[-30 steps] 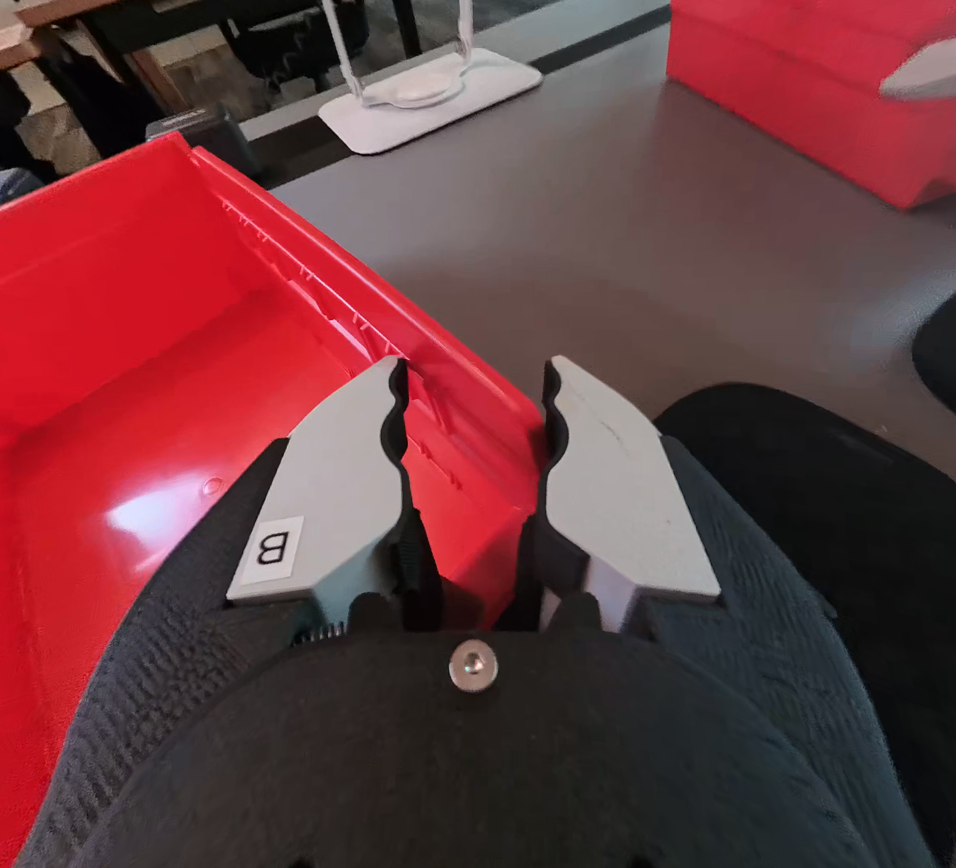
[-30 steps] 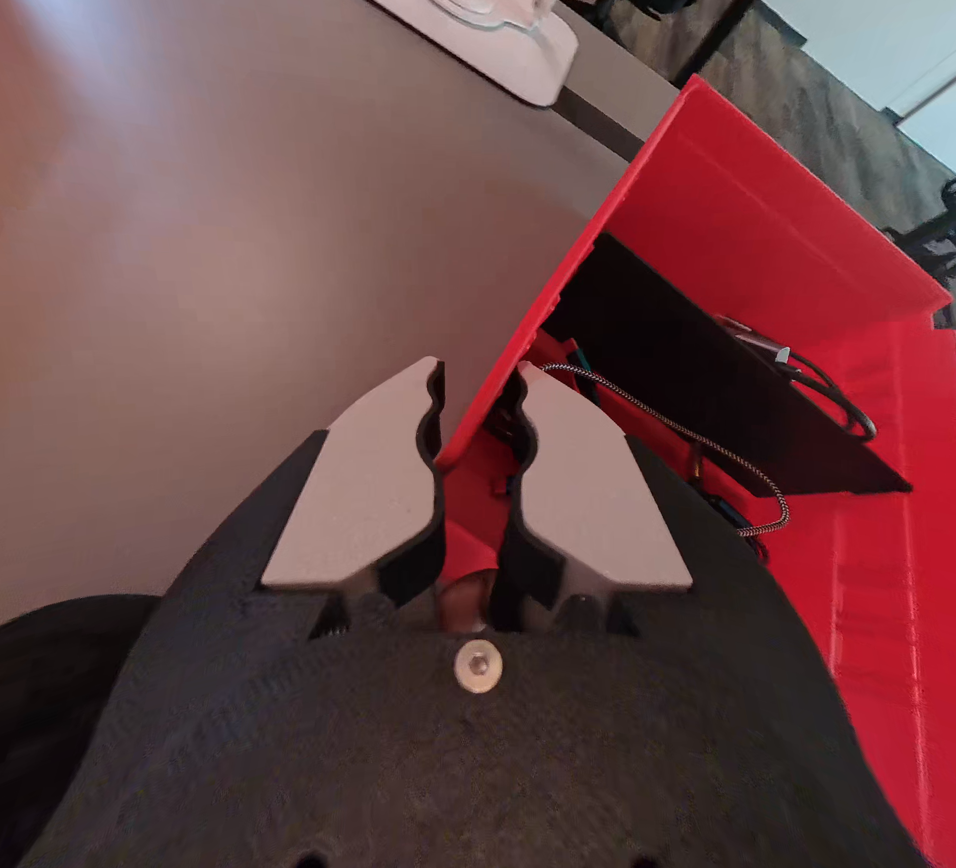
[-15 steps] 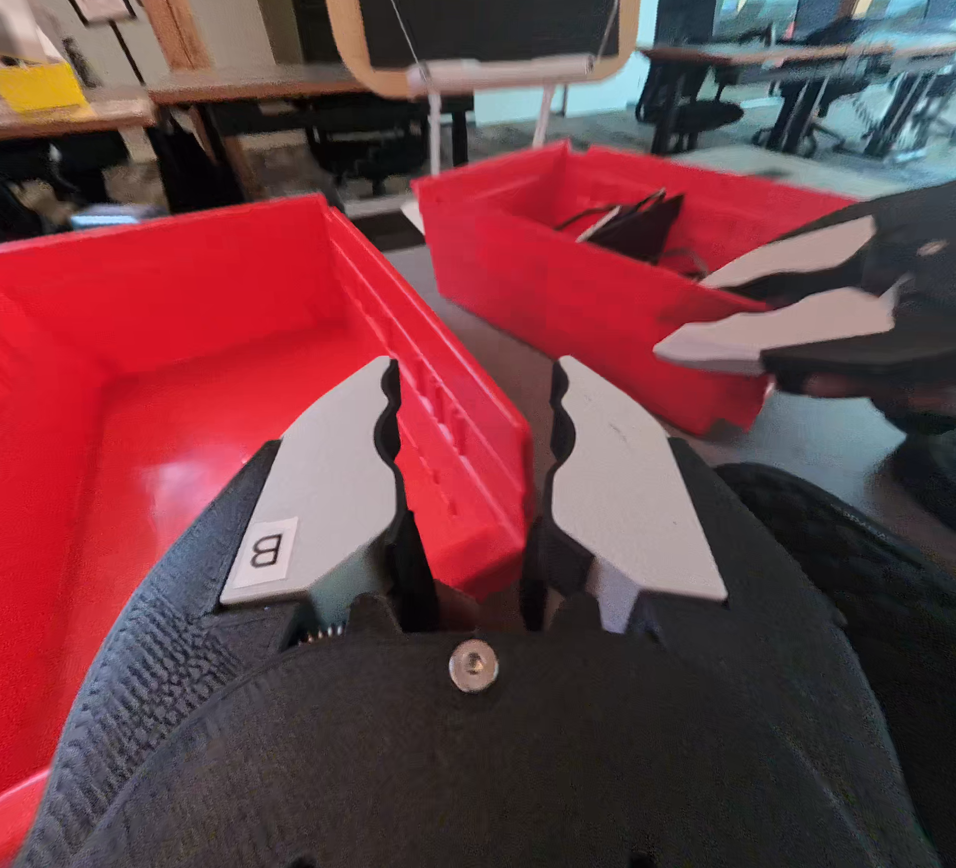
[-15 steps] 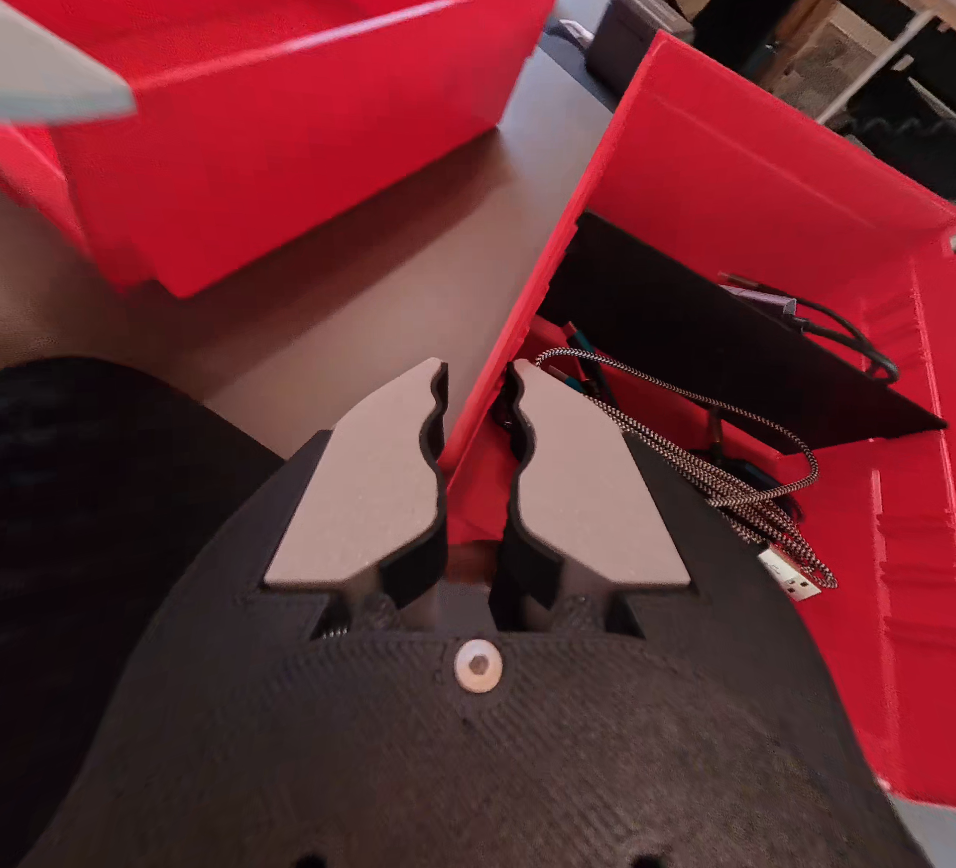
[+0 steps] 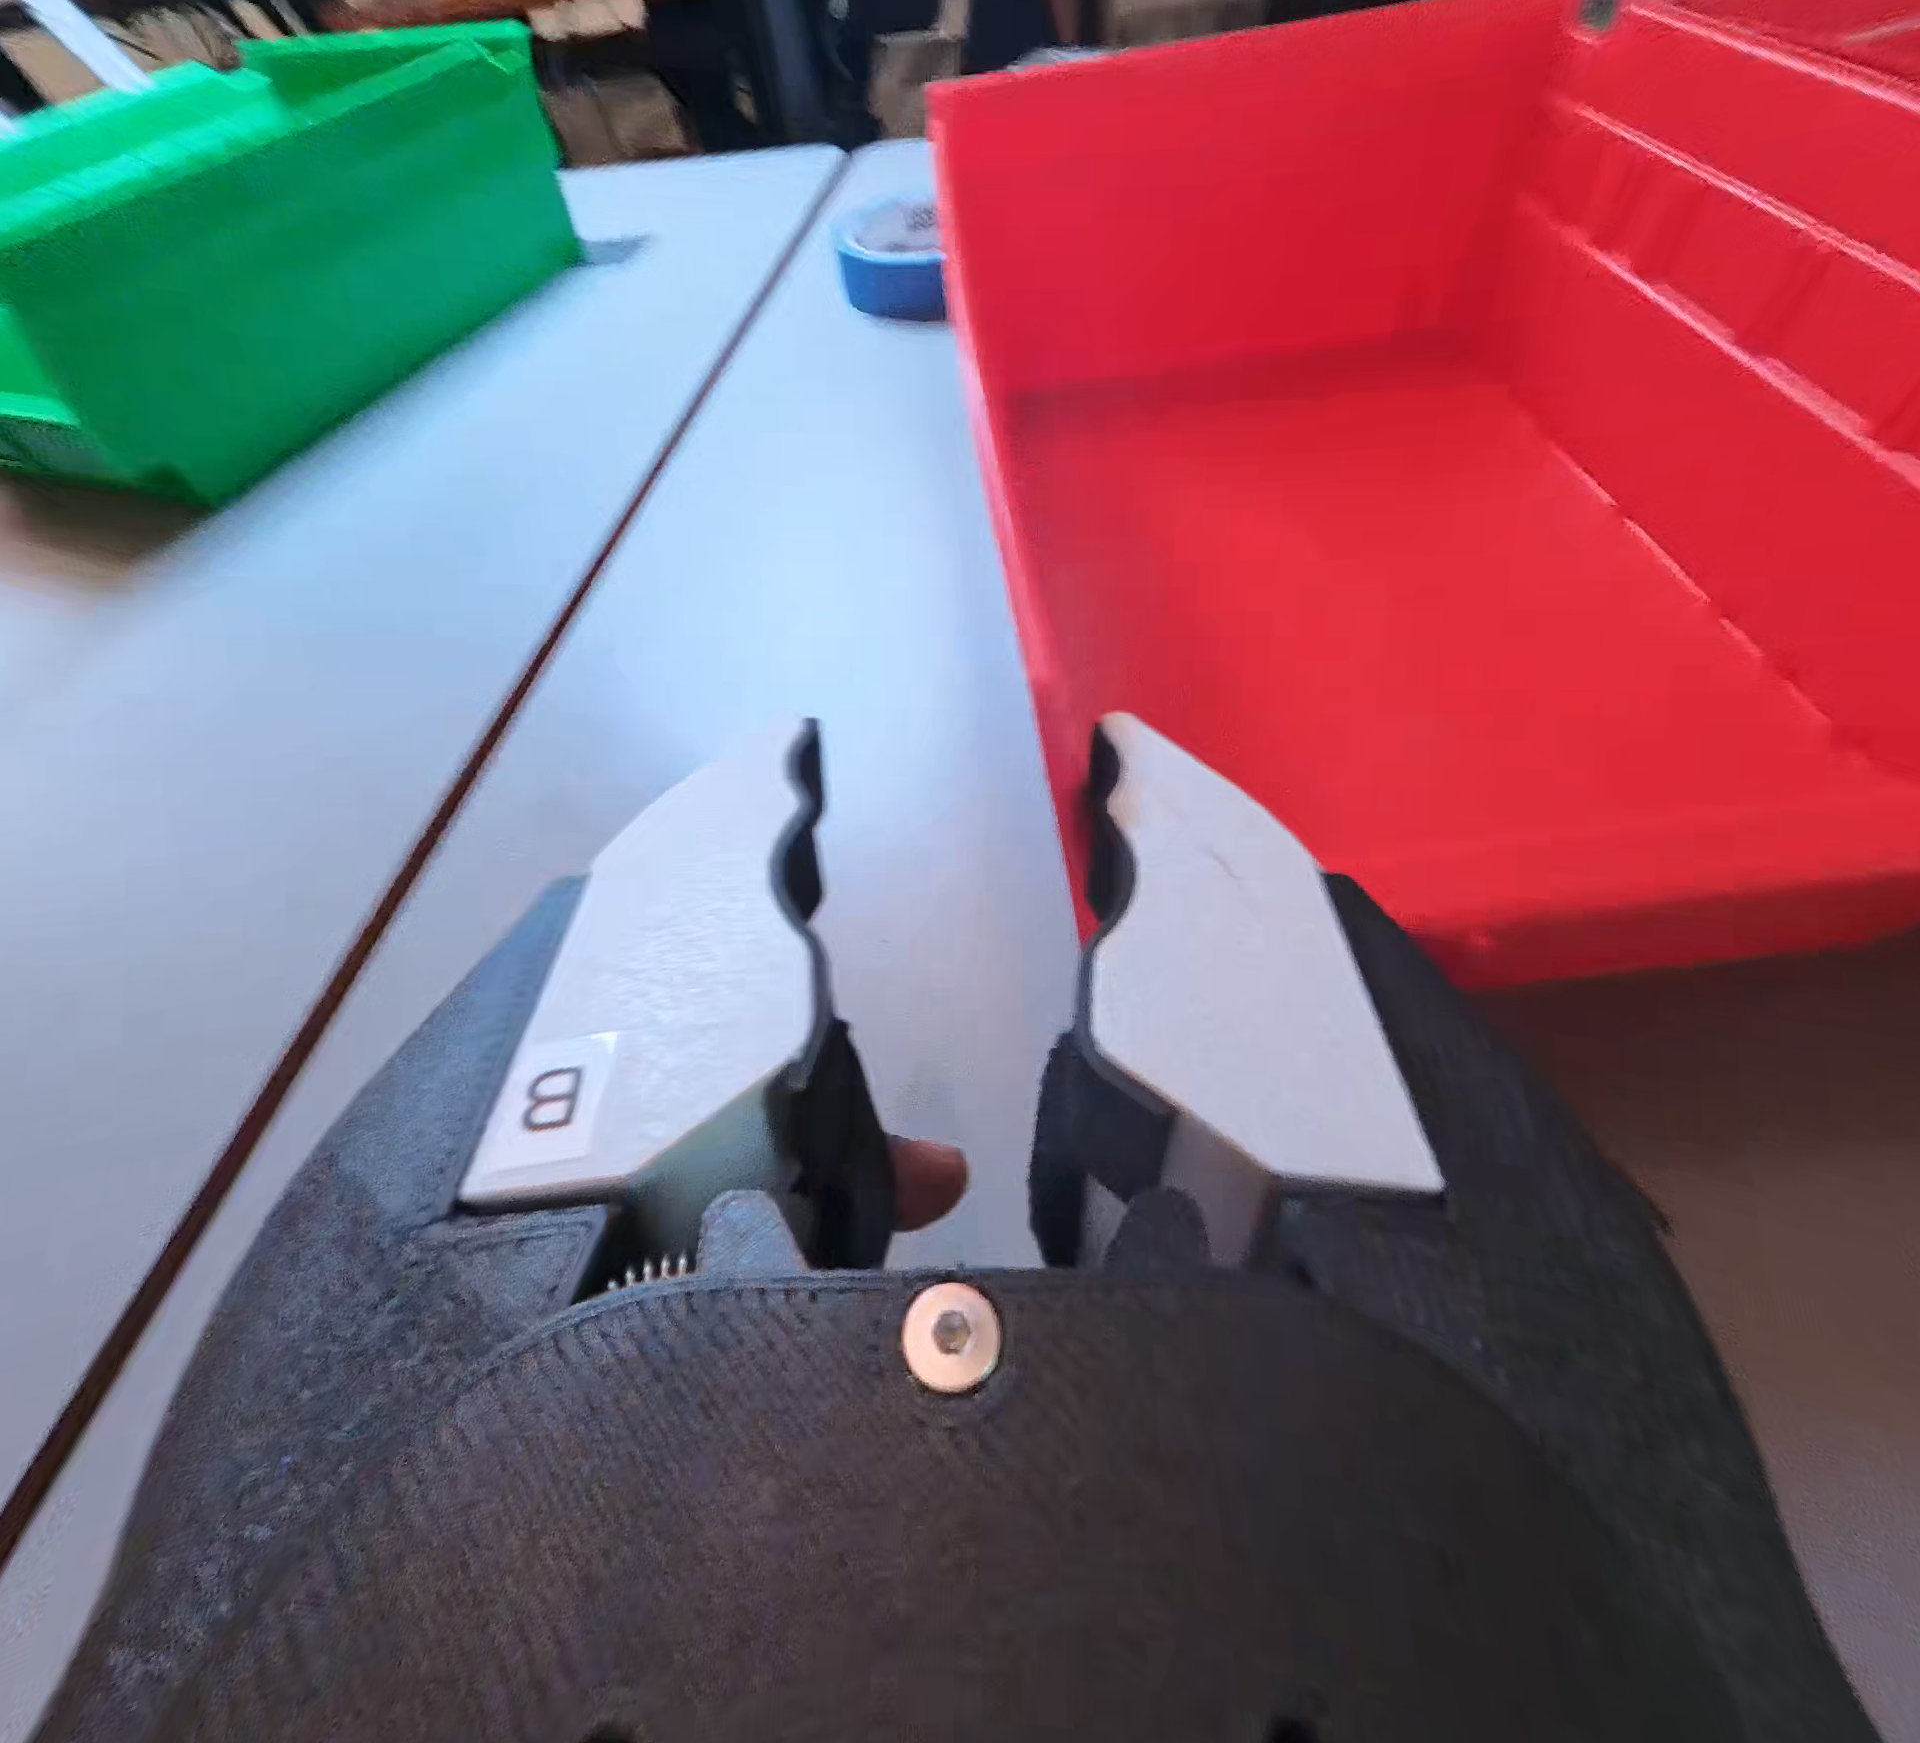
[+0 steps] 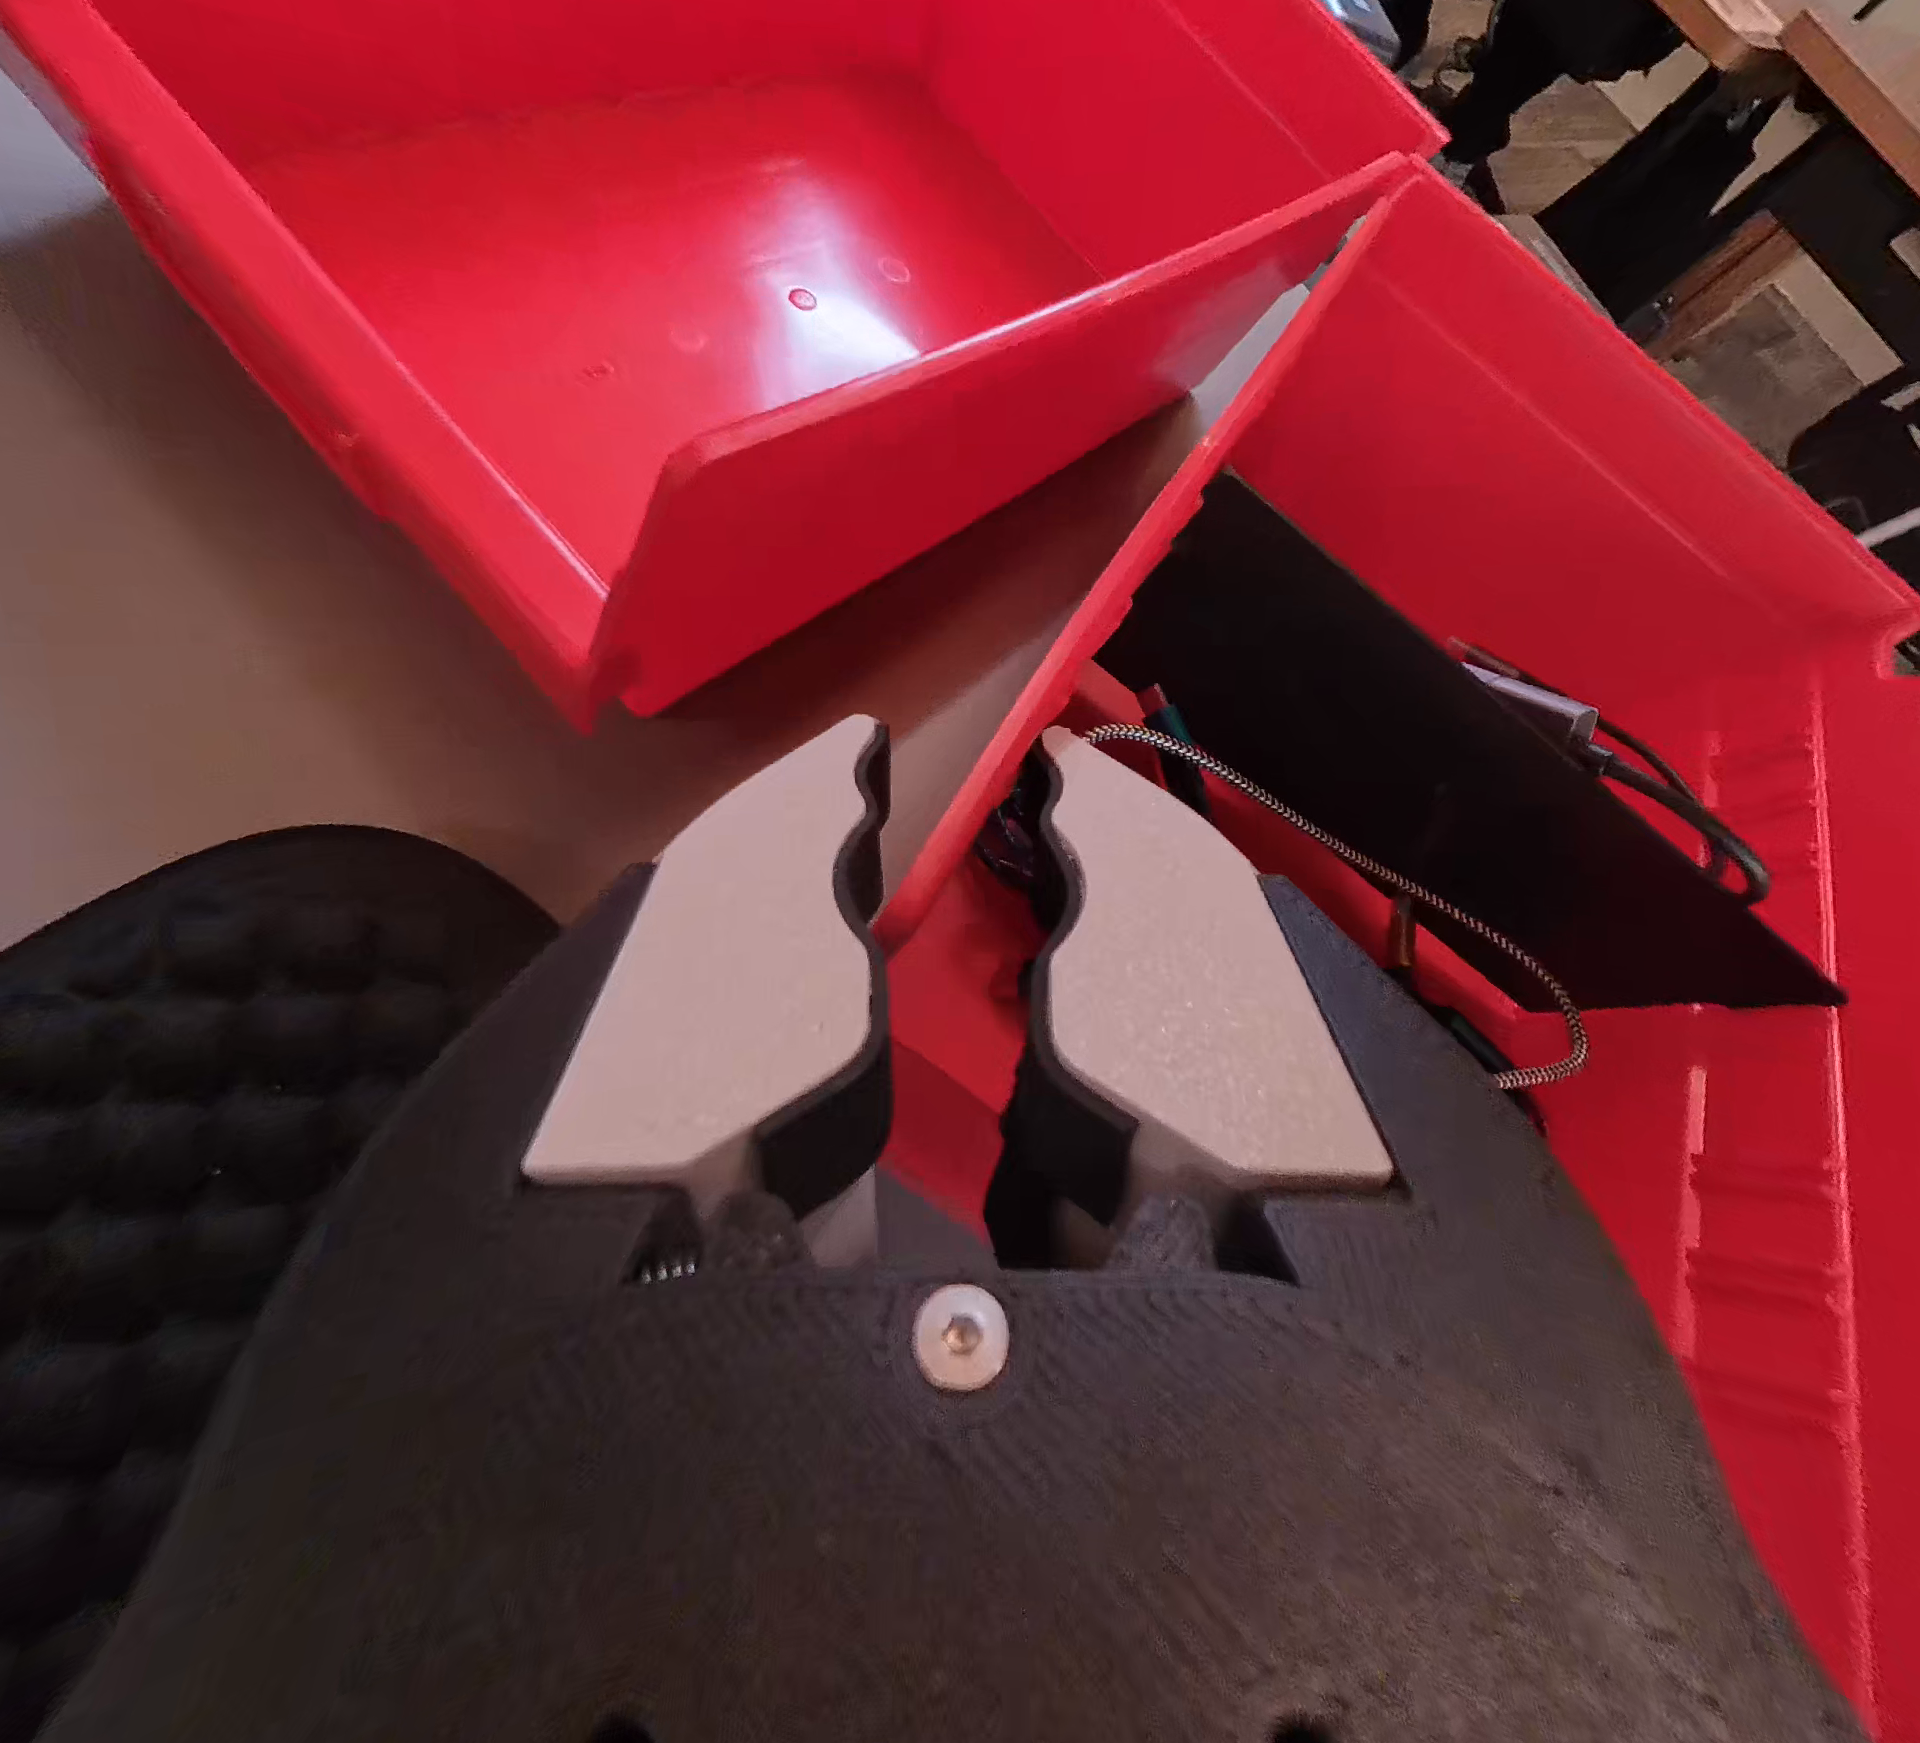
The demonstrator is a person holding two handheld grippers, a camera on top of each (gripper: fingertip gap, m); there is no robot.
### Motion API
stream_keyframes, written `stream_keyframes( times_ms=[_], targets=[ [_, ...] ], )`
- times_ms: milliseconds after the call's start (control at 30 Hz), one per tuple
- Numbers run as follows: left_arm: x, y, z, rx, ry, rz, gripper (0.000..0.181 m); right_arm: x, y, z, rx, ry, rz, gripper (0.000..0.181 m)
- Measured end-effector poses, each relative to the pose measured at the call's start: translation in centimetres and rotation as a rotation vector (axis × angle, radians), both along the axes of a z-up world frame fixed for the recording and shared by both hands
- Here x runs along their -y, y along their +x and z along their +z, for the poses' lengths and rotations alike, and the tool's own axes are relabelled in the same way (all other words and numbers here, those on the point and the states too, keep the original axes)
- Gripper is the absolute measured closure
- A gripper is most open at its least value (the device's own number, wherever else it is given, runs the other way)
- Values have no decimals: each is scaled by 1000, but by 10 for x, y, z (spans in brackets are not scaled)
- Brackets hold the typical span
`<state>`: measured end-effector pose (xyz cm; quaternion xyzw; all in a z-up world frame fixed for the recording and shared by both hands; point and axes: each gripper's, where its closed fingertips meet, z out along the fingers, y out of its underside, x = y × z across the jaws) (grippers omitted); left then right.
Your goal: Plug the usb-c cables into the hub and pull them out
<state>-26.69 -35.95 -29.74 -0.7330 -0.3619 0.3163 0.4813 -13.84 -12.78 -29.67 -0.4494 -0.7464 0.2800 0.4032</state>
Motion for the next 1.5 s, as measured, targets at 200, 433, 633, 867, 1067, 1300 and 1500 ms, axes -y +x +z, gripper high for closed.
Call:
stream_keyframes(
  times_ms=[200, 433, 633, 867, 1067, 1300, 1500],
  targets=[
    [-7, 21, -4, 112, -95, -76, 176, 15, -13, 0, -7, -46, 62, 154],
    [7, 45, 9, 174, -124, -132, 153, 27, -16, 18, -106, -235, 123, 139],
    [14, 40, 76, -123, 234, -120, 51, 16, 44, 168, -888, -867, 364, 36],
    [6, 28, 54, -103, 203, -149, 37, 52, 83, 171, -904, -847, 440, 36],
    [-17, 17, 7, 26, 140, -197, 48, 108, 69, 114, -647, -741, 450, 81],
    [-6, 18, -4, -19, 23, -163, 161, 85, 10, 25, -332, -255, 96, 105],
    [17, 33, -4, 60, -71, -138, 168, 82, -7, 1, -168, -161, 5, 119]
  ],
)
